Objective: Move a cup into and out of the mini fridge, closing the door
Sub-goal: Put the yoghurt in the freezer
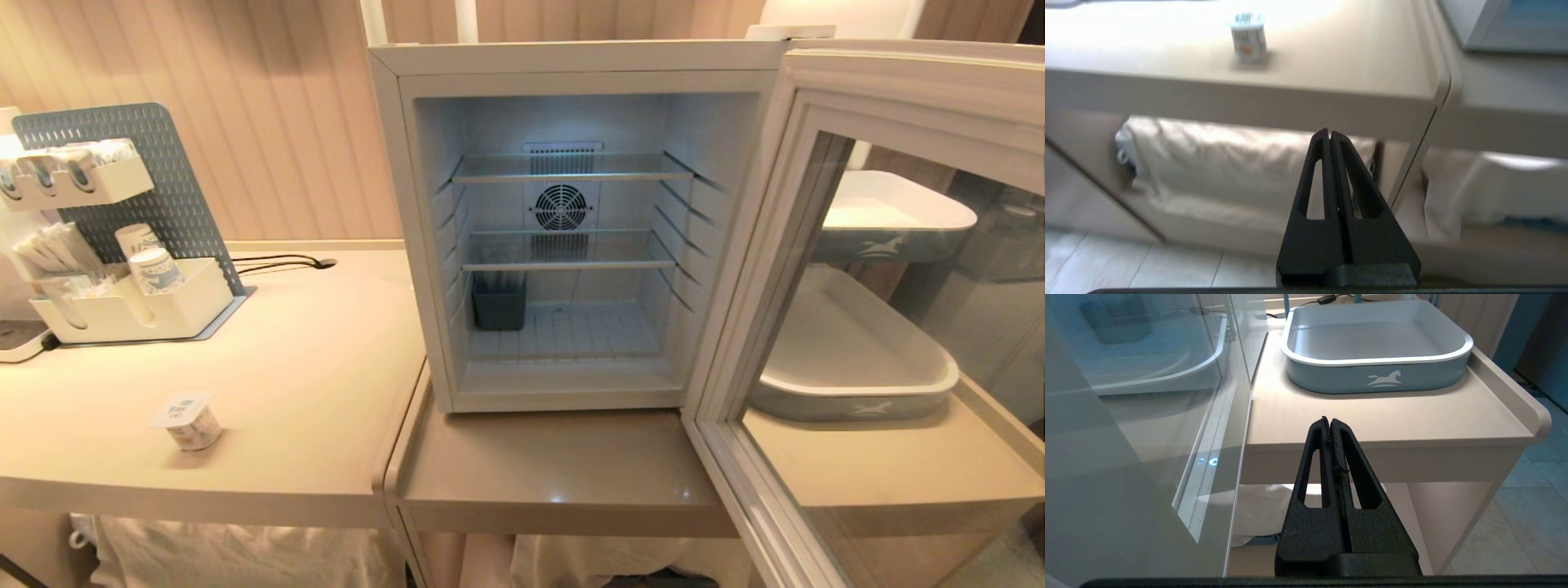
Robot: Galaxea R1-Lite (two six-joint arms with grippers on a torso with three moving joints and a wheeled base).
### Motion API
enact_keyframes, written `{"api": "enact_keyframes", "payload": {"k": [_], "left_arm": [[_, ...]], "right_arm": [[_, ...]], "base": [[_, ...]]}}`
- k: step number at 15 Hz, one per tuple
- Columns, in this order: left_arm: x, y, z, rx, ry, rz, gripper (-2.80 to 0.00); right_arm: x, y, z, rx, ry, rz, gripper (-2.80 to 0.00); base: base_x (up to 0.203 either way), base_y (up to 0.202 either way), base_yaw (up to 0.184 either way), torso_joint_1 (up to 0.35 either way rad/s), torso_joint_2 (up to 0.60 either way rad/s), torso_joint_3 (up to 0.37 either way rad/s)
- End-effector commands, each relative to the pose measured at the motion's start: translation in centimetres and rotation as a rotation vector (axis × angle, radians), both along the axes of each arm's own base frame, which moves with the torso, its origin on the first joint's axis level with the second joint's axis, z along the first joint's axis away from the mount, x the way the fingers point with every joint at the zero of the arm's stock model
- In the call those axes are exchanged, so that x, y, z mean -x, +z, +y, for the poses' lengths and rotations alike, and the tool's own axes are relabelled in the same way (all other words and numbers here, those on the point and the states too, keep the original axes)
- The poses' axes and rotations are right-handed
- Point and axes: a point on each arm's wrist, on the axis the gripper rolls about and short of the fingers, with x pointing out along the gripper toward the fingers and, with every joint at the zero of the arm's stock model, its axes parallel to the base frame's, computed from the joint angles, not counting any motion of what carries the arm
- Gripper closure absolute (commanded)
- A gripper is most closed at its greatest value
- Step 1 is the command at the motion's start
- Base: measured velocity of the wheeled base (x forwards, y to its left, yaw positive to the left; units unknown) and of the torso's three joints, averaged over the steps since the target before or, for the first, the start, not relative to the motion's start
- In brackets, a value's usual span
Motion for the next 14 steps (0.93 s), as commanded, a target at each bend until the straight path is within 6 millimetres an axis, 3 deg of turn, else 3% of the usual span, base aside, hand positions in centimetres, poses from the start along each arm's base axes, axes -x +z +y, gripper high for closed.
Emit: {"api": "enact_keyframes", "payload": {"k": [1,2,5,9,11,14], "left_arm": [[-0.2,-0.2,0.0,-0.006,0.001,-0.029,0.0],[0.1,1.2,0.0,-0.039,-0.016,-0.086,0.0],[0.0,1.3,-0.4,-0.237,-0.204,-0.099,0.0],[-0.5,1.2,-0.3,-0.103,-0.15,-0.21,0.0],[-0.5,0.7,-0.3,-0.015,-0.147,-0.165,0.0],[-0.5,0.5,-0.3,-0.017,-0.147,-0.146,0.0]], "right_arm": [[0.0,0.0,0.0,0.001,0.001,0.001,0.0],[0.0,0.0,0.0,-0.001,0.001,0.001,0.0],[0.0,0.0,0.0,-0.002,-0.001,0.002,0.0],[0.0,0.0,0.0,-0.002,-0.001,0.002,0.0],[0.0,0.0,0.0,-0.002,0.0,0.002,0.0],[0.0,0.0,0.0,-0.002,-0.001,0.002,0.0]], "base": [[0.0,0.0,0.0,0.0,0.0,0.0],[0.0,0.0,0.0,0.0,0.0,0.0],[0.0,0.0,0.0,0.0,0.0,0.0],[0.0,0.0,0.0,0.0,0.0,0.0],[0.0,0.0,0.0,0.0,0.0,0.0],[0.0,0.0,0.0,0.0,0.0,0.0]]}}
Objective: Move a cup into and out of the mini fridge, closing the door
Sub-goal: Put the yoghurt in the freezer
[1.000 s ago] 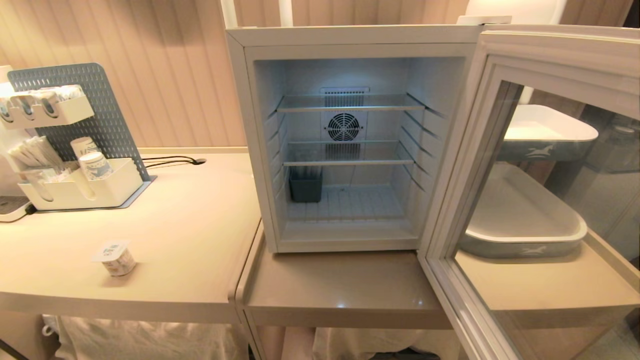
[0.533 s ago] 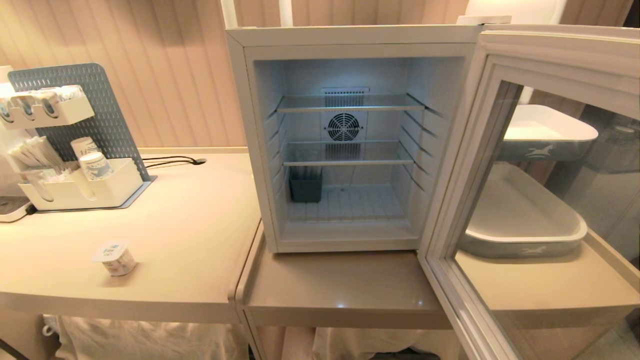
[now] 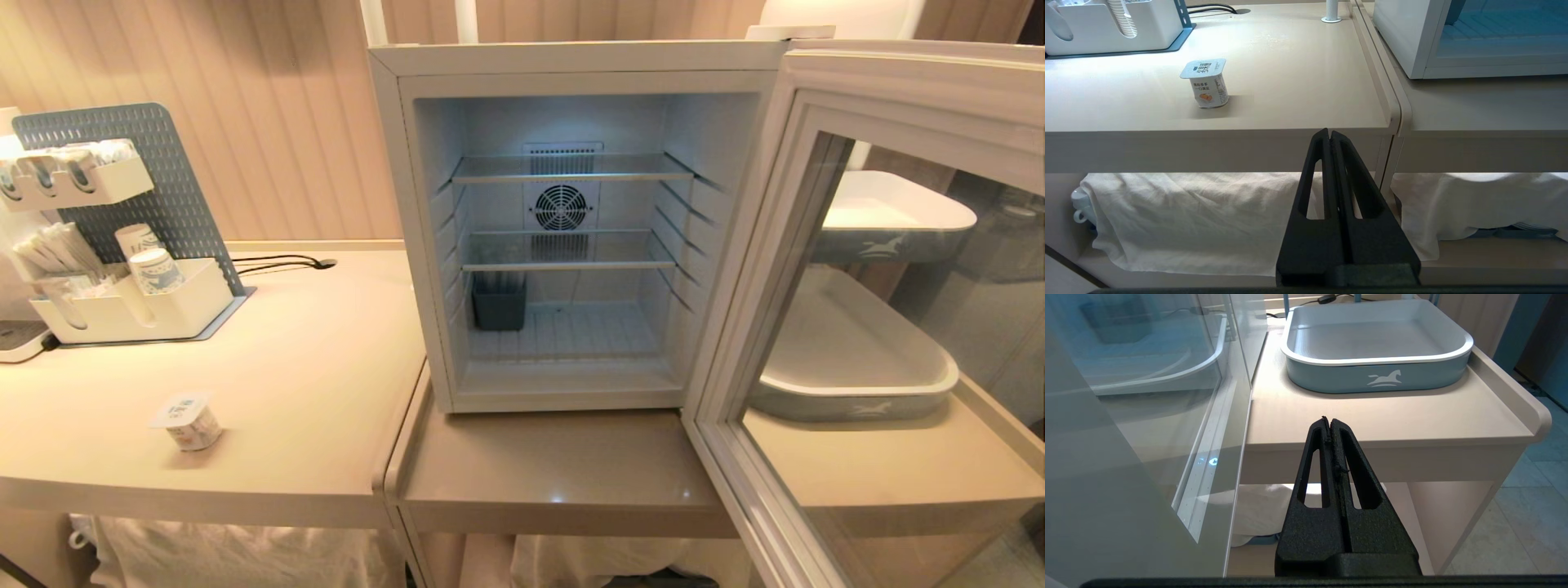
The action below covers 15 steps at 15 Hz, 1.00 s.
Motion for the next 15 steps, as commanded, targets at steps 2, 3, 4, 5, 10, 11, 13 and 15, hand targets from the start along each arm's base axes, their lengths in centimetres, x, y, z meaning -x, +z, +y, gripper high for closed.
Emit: {"api": "enact_keyframes", "payload": {"k": [2,3,4,5,10,11,13,15], "left_arm": [[-0.01,-0.01,-0.01,-0.003,-0.003,-0.003,0.0],[0.0,0.03,0.0,-0.006,-0.001,-0.004,0.0],[0.0,0.0,0.0,-0.009,0.0,-0.001,0.0],[0.0,0.0,0.0,-0.014,0.0,-0.001,0.0],[0.0,0.0,0.0,-0.018,0.001,-0.001,0.0],[0.0,0.0,0.0,-0.018,0.0,-0.001,0.0],[0.0,0.0,0.0,-0.018,0.002,-0.001,0.0],[0.0,0.0,0.0,-0.018,0.001,-0.001,0.0]], "right_arm": [[-0.01,0.01,0.0,0.0,0.001,0.001,0.0],[-0.01,0.01,0.0,0.0,0.0,0.001,0.0],[-0.01,0.01,0.0,0.0,0.0,0.001,0.0],[-0.01,0.01,0.0,0.0,0.001,0.001,0.0],[-0.01,0.01,0.0,0.0,0.001,0.001,0.0],[-0.01,0.01,0.0,0.0,0.001,0.001,0.0],[-0.01,0.01,0.0,0.0,0.0,0.001,0.0],[-0.01,0.01,0.0,0.0,0.001,0.001,0.0]], "base": [[0.0,0.0,0.0,0.0,0.0,0.0],[0.0,0.0,0.0,0.0,0.0,0.0],[0.0,0.0,0.0,0.0,0.0,0.0],[0.0,0.0,0.0,0.0,0.0,0.0],[-0.132,0.0,0.0,0.004,0.01,0.001],[-0.199,0.0,0.003,0.002,0.0,0.002],[-0.191,0.0,0.0,0.002,0.0,0.004],[-0.195,0.0,0.0,0.001,0.0,0.004]]}}
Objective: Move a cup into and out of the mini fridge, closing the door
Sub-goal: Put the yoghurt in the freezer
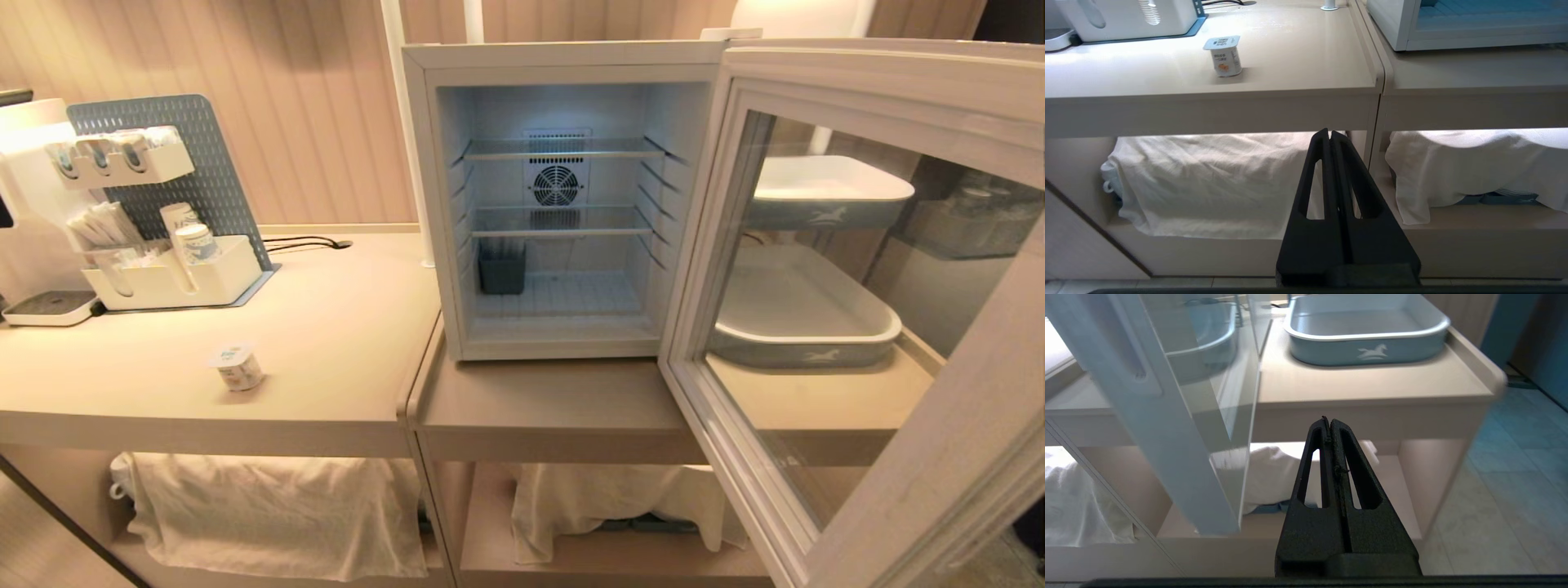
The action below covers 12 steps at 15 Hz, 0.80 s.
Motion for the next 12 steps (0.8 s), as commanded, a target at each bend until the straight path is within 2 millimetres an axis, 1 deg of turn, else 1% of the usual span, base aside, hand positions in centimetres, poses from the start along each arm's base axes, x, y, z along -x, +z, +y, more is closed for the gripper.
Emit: {"api": "enact_keyframes", "payload": {"k": [1,3,4,8,10,12], "left_arm": [[0.0,-0.03,0.0,0.005,-0.001,0.002,0.0],[0.01,-0.01,0.0,0.003,-0.001,0.001,0.0],[0.01,0.01,0.0,-0.001,0.0,-0.001,0.0],[0.01,0.01,-0.01,-0.001,-0.002,-0.001,0.0],[0.01,0.01,0.0,-0.001,0.0,-0.001,0.0],[0.01,0.01,0.0,-0.001,0.0,-0.001,0.0]], "right_arm": [[-0.01,0.01,0.0,0.0,-0.001,0.001,0.0],[-0.01,0.01,0.0,0.0,0.0,0.001,0.0],[-0.01,0.01,0.0,0.0,0.0,0.001,0.0],[-0.01,0.01,0.0,0.0,0.0,0.001,0.0],[-0.01,0.01,0.0,0.0,0.0,0.001,0.0],[-0.01,0.01,0.0,0.0,0.0,0.001,0.0]], "base": [[-0.197,0.0,0.002,0.002,0.0,0.002],[-0.18,0.0,-0.001,0.004,0.0,0.005],[-0.099,0.0,-0.001,0.006,0.0,0.002],[0.0,0.0,0.0,0.0,0.0,0.0],[0.003,0.129,-0.005,0.005,0.0,0.001],[0.0,0.199,0.0,0.002,0.0,0.001]]}}
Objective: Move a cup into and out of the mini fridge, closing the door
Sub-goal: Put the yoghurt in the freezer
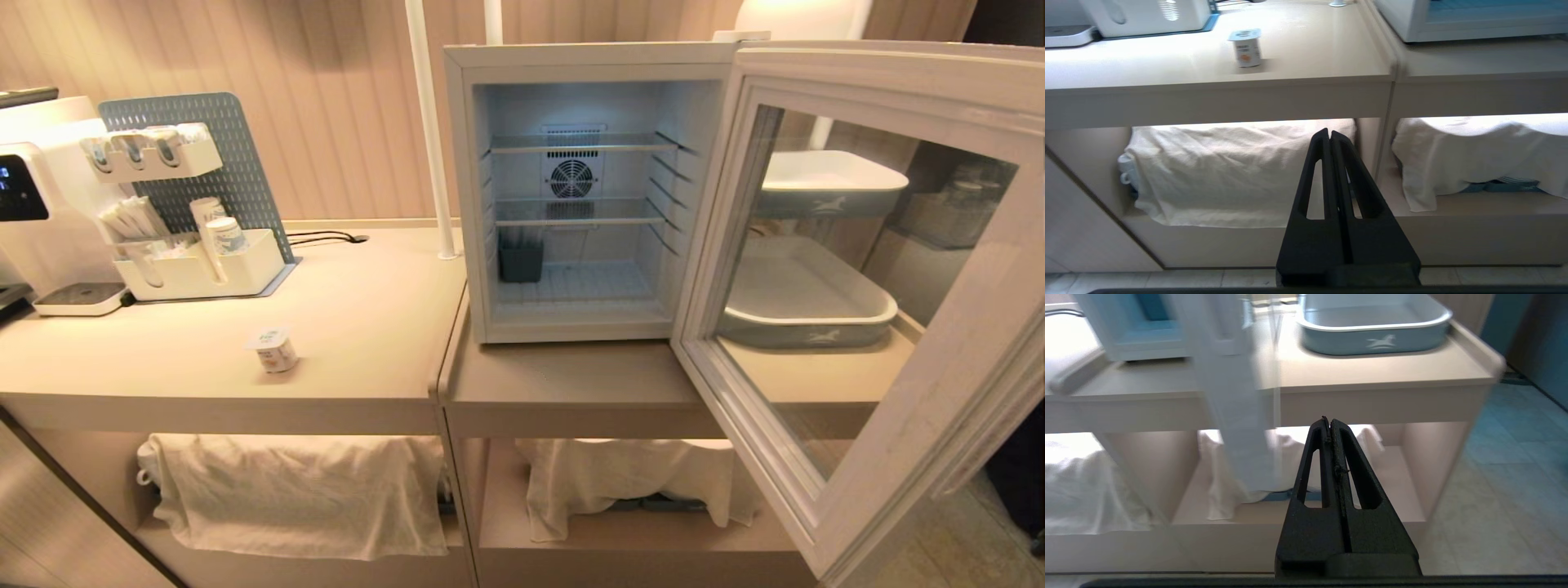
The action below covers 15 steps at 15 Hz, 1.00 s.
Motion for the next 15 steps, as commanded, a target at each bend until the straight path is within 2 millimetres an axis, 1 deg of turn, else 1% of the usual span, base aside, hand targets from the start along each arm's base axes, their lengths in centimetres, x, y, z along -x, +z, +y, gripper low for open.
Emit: {"api": "enact_keyframes", "payload": {"k": [1,15], "left_arm": [[0.0,-0.01,0.0,0.0,0.0,0.0,0.0],[0.0,0.01,-0.01,0.002,-0.003,-0.002,0.0]], "right_arm": [[-0.01,0.01,0.0,0.0,0.001,0.0,0.0],[-0.01,0.01,0.0,0.0,0.001,0.0,0.0]], "base": [[0.0,0.192,0.001,0.002,0.0,0.002],[0.0,0.193,0.0,0.003,0.0,0.002]]}}
